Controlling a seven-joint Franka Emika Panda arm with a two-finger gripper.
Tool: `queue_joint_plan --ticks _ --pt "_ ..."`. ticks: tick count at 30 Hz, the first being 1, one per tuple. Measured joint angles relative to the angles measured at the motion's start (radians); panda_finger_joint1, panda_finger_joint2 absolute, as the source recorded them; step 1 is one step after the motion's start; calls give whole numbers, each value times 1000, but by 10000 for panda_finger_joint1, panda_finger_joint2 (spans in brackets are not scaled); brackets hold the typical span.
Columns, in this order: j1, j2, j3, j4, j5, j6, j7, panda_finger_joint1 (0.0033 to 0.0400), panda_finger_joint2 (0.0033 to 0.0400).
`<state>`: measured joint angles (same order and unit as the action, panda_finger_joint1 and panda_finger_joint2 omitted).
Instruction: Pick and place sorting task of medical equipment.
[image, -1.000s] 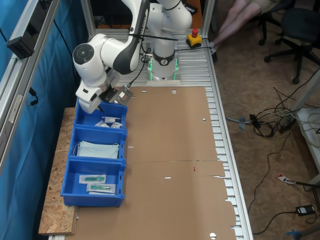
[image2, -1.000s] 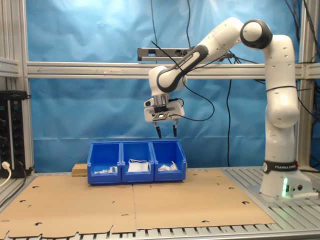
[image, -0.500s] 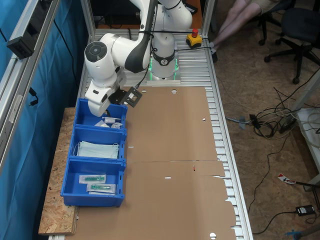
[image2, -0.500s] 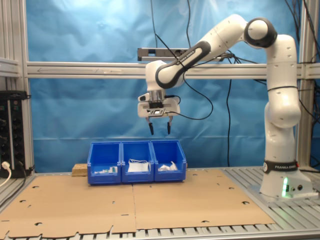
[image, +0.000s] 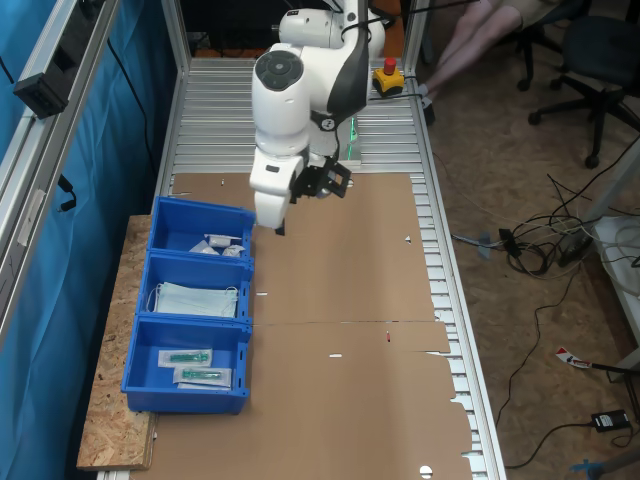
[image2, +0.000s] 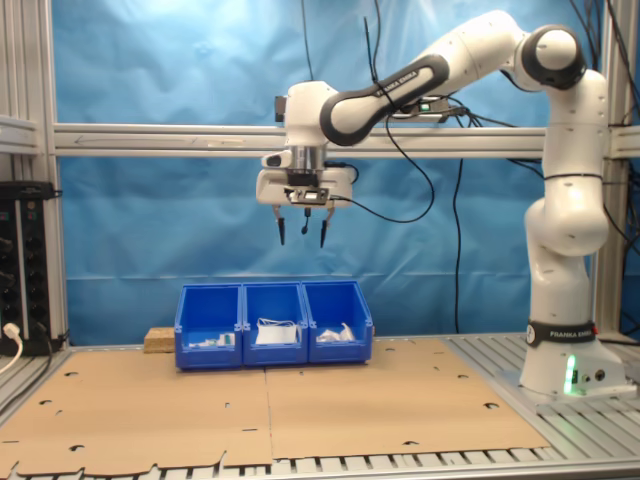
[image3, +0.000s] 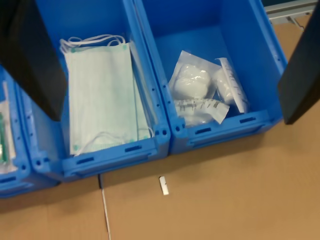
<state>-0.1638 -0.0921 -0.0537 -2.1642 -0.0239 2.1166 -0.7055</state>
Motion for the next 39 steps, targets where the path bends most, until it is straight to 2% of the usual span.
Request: queue_joint_plan --ticks 9,16,23,39 --pt "40 -80 99 0 0 -1 13 400 400" --pt "53 -115 147 1 0 -4 23 400 400" --pt "58 -126 167 1 0 -6 29 400 400" --pt "58 -127 170 1 0 -12 39 400 400"
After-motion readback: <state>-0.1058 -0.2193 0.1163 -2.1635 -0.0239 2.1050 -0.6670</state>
